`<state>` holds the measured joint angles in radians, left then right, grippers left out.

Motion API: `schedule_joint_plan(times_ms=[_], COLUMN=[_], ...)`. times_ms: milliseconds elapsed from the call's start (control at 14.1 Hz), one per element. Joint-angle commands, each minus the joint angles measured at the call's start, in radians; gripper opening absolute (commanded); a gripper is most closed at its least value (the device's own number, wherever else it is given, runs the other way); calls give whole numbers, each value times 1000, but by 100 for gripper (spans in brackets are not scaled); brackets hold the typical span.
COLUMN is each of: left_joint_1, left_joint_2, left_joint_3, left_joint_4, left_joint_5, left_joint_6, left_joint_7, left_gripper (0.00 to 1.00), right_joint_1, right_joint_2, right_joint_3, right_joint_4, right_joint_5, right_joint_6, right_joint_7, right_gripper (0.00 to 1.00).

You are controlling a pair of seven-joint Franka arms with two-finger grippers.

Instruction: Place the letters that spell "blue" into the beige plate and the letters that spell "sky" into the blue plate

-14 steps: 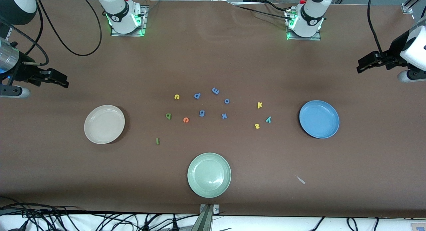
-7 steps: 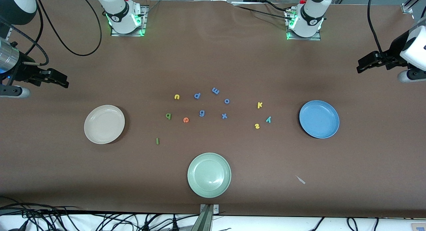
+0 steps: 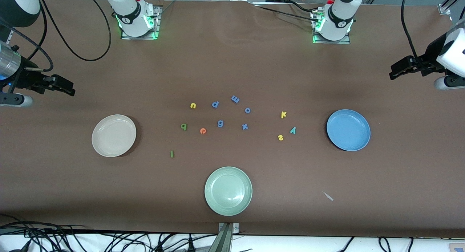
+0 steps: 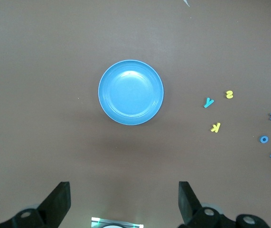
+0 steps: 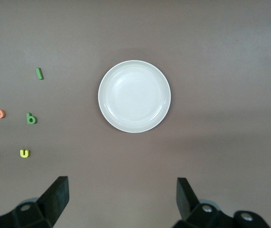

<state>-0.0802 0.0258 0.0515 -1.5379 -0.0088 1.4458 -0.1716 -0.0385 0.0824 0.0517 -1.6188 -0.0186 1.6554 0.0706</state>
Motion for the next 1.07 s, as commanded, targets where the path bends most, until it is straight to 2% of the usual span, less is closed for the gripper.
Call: schedule_joint_plan(times_ms=[0, 995], left_joint_1=[2, 0], left_joint_2=[17, 16], left_joint_3=[-5, -16], left_joint_4=[38, 41], left_joint_5=[18, 17], left_joint_6=[-25, -25], left_joint_7=[-5, -6], left_gripper=[100, 100], right_joint_1=[-4, -4], right_joint_2=[-9, -6], right_joint_3=[2, 2], right_joint_4=[-3, -3], right_joint_5=[-4, -1], right_joint_6=[-11, -9], right_joint_7=[-14, -8], right_gripper=[100, 100])
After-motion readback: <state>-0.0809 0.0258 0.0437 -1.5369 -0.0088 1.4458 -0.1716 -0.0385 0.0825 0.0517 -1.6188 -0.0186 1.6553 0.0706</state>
